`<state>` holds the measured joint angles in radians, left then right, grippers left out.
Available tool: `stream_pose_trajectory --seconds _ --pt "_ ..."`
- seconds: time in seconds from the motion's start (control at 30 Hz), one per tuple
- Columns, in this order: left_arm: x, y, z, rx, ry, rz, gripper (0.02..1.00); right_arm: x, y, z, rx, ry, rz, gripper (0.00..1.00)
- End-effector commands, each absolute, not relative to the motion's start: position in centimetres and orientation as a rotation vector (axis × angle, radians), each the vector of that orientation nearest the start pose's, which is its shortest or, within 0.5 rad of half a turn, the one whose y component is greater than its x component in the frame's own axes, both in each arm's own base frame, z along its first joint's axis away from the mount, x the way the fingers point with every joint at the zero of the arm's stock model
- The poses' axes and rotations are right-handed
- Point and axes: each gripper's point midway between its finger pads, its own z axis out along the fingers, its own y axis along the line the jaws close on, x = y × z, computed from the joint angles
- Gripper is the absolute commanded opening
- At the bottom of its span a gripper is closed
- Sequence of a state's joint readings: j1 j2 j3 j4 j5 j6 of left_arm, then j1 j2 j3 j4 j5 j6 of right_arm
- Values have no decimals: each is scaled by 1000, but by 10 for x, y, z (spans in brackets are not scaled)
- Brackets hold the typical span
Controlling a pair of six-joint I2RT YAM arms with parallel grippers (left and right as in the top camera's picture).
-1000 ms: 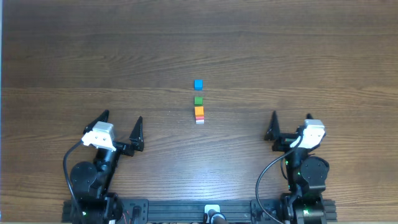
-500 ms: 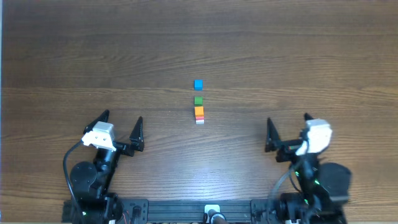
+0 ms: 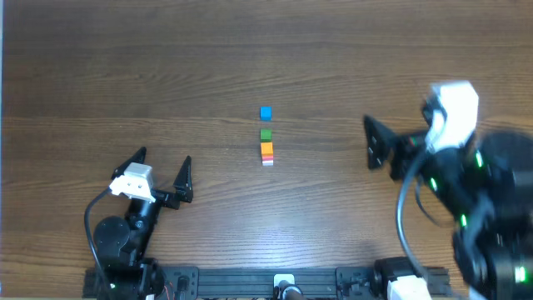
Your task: Stack Cubes
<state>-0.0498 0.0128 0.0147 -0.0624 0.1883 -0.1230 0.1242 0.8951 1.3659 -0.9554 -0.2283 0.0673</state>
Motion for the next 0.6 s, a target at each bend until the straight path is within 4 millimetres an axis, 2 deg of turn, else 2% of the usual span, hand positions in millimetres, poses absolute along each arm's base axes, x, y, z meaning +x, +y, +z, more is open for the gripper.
stream_pose_trajectory --seconds 0.03,0.2,0.33,0.5,0.6 --pt "241 -45 161 106 1630 -278 1000 286 116 371 -291 2150 432 993" --pt "241 -45 161 106 1630 -278 1000 330 163 332 -324 2334 276 993" --pt "241 -45 161 106 1630 -278 1000 350 200 291 -344 2472 273 991" --pt "241 -45 161 106 1630 -278 1000 374 220 229 -312 2614 237 991" --pt "241 -45 161 106 1630 -278 1000 384 225 196 -214 2696 225 991"
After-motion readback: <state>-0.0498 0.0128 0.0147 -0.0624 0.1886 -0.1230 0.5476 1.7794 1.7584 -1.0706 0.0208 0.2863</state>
